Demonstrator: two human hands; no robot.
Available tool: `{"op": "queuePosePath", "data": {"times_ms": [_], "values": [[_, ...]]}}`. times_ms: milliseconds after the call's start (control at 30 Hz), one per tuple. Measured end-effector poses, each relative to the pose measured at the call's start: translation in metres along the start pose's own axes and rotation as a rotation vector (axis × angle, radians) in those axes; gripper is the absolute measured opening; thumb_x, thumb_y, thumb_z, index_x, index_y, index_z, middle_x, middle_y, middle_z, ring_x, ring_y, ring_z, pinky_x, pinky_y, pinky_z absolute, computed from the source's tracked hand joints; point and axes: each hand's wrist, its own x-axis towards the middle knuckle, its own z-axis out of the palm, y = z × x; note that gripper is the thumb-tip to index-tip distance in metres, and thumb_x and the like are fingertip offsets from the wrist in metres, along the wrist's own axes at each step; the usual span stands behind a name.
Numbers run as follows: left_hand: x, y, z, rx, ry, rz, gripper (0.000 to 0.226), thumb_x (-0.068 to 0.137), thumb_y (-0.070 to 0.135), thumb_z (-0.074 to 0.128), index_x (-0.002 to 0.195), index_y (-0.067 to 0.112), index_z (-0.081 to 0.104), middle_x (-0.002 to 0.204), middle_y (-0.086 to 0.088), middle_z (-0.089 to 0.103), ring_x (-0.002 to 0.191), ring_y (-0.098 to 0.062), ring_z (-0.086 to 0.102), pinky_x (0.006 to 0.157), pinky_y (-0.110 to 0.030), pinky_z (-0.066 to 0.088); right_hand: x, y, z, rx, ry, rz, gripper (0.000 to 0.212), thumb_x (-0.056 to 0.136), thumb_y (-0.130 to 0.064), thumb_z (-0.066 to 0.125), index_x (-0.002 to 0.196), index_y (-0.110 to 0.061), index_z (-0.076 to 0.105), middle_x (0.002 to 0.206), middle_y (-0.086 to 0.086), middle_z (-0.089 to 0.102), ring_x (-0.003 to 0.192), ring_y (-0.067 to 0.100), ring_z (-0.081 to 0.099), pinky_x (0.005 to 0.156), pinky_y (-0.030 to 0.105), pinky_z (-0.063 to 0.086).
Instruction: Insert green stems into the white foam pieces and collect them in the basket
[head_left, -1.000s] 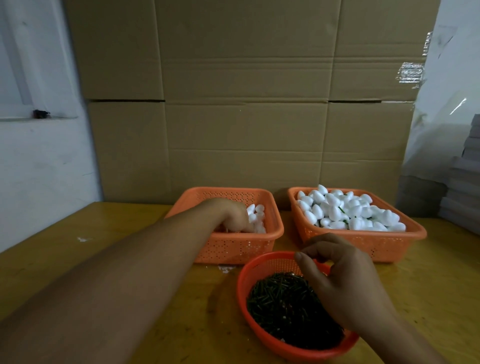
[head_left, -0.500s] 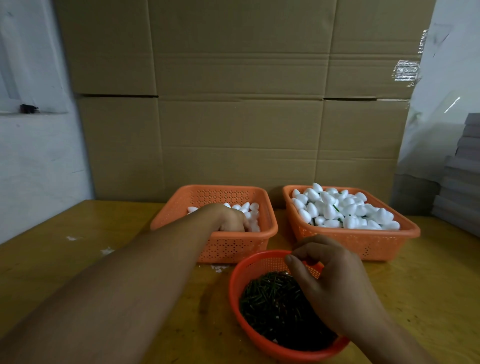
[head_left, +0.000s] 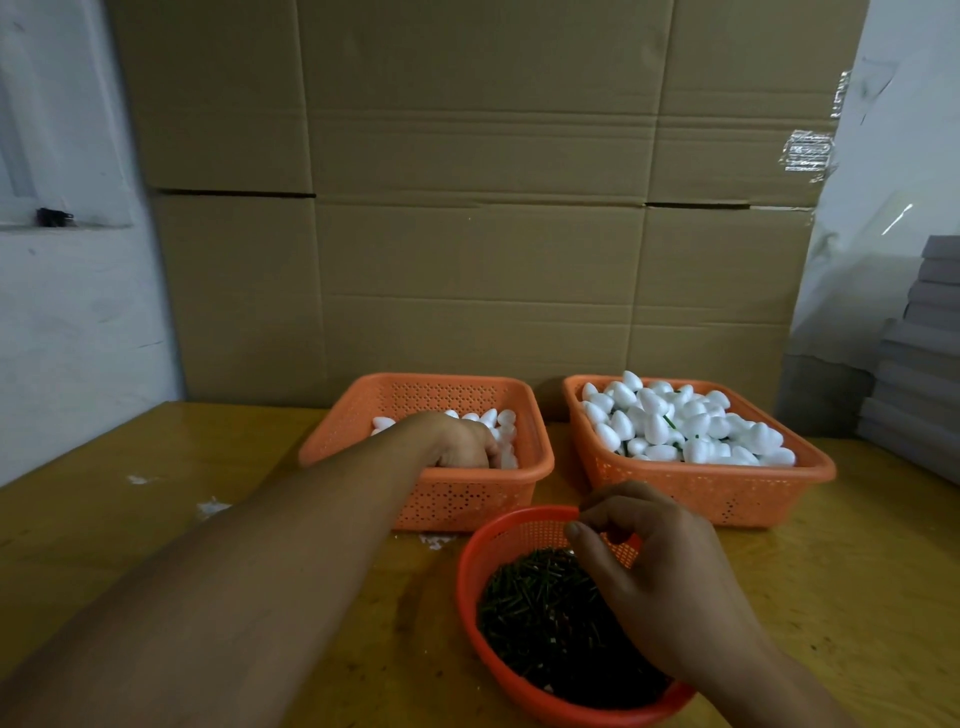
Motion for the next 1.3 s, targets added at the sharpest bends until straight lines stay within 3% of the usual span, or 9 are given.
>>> {"op": "queuePosePath", "data": {"times_ms": [67, 167, 300, 467, 633, 767, 933, 1133, 1300], "values": [[-0.002, -0.001, 0.001, -0.084, 0.012, 0.004, 0.040, 0.078, 0.037, 0.076, 0.115, 0.043, 0.062, 0.168, 0.005, 0.000, 0.153, -0.034, 0.000, 0.117, -0.063, 0.022, 0.000, 0.000, 0.000, -0.006, -0.006, -0.003, 0.007, 0.086, -0.030, 0.073, 0.083, -0.025, 0.077, 0.092, -0.020, 0.065, 0.084, -0.001, 0.061, 0.075, 0.031, 0.053], [-0.001, -0.004, 0.003, -0.306, 0.144, 0.061, 0.017, 0.080, 0.022, 0.080, 0.084, 0.036, 0.071, 0.140, -0.002, 0.055, 0.127, -0.025, 0.053, 0.104, -0.050, 0.048, 0.000, 0.000, 0.001, -0.018, -0.017, -0.004, 0.008, 0.086, -0.031, 0.072, 0.084, -0.025, 0.077, 0.093, -0.021, 0.065, 0.085, -0.002, 0.060, 0.075, 0.029, 0.053], [-0.008, -0.009, -0.002, -0.642, 0.298, 0.160, 0.026, 0.079, 0.008, 0.081, 0.098, 0.021, 0.068, 0.103, -0.009, 0.072, 0.092, -0.024, 0.073, 0.085, -0.041, 0.061, 0.000, 0.001, 0.001, -0.016, -0.009, -0.004, 0.007, 0.085, -0.031, 0.073, 0.083, -0.026, 0.077, 0.091, -0.020, 0.066, 0.084, -0.001, 0.061, 0.074, 0.027, 0.053], [-0.033, -0.005, -0.013, -0.778, 0.449, 0.238, 0.025, 0.078, 0.006, 0.081, 0.096, 0.022, 0.072, 0.096, -0.001, 0.073, 0.077, -0.006, 0.073, 0.072, -0.029, 0.061, 0.000, 0.000, 0.001, -0.022, -0.006, -0.008, 0.006, 0.084, -0.029, 0.075, 0.080, -0.026, 0.077, 0.089, -0.019, 0.066, 0.081, 0.001, 0.061, 0.072, 0.028, 0.052], [-0.062, 0.002, -0.003, -1.005, 0.495, 0.350, 0.023, 0.081, -0.002, 0.073, 0.101, 0.009, 0.070, 0.093, -0.016, 0.073, 0.080, -0.029, 0.065, 0.086, -0.058, 0.053, 0.000, 0.000, 0.000, -0.035, -0.008, -0.010, 0.005, 0.085, -0.027, 0.075, 0.081, -0.025, 0.077, 0.090, -0.017, 0.067, 0.081, 0.001, 0.061, 0.071, 0.022, 0.050], [-0.086, 0.010, 0.011, -1.220, 0.444, 0.432, 0.034, 0.088, -0.004, 0.065, 0.116, 0.016, 0.066, 0.086, -0.018, 0.071, 0.081, -0.033, 0.060, 0.080, -0.047, 0.047, 0.000, -0.001, 0.000, -0.034, -0.013, -0.001, 0.006, 0.086, -0.028, 0.074, 0.082, -0.025, 0.077, 0.092, -0.018, 0.066, 0.082, 0.000, 0.061, 0.072, 0.025, 0.052], [-0.112, 0.022, 0.034, -1.303, 0.419, 0.520, 0.031, 0.101, -0.002, 0.048, 0.120, 0.013, 0.068, 0.095, -0.019, 0.065, 0.078, -0.018, 0.064, 0.071, -0.028, 0.055, 0.000, -0.002, -0.002, -0.022, -0.006, 0.020, 0.006, 0.086, -0.030, 0.074, 0.082, -0.026, 0.076, 0.091, -0.021, 0.066, 0.082, -0.001, 0.061, 0.074, 0.029, 0.053], [-0.142, 0.022, 0.069, -1.397, 0.259, 0.560, 0.037, 0.090, -0.014, 0.059, 0.116, 0.008, 0.072, 0.097, -0.007, 0.071, 0.088, -0.017, 0.068, 0.081, -0.025, 0.055, 0.000, -0.004, -0.002, -0.037, -0.010, 0.013, 0.006, 0.086, -0.029, 0.074, 0.081, -0.026, 0.076, 0.088, -0.019, 0.066, 0.080, 0.002, 0.061, 0.072, 0.033, 0.053], [-0.153, 0.029, 0.089, -1.212, 0.386, 0.590, 0.026, 0.094, -0.001, 0.063, 0.115, 0.013, 0.068, 0.106, -0.015, 0.070, 0.084, -0.021, 0.070, 0.076, -0.030, 0.056, 0.000, -0.004, -0.004, -0.114, -0.124, 0.032, 0.008, 0.085, -0.034, 0.074, 0.079, -0.029, 0.076, 0.073, -0.013, 0.068, 0.068, 0.004, 0.062, 0.067, 0.037, 0.053]]}}
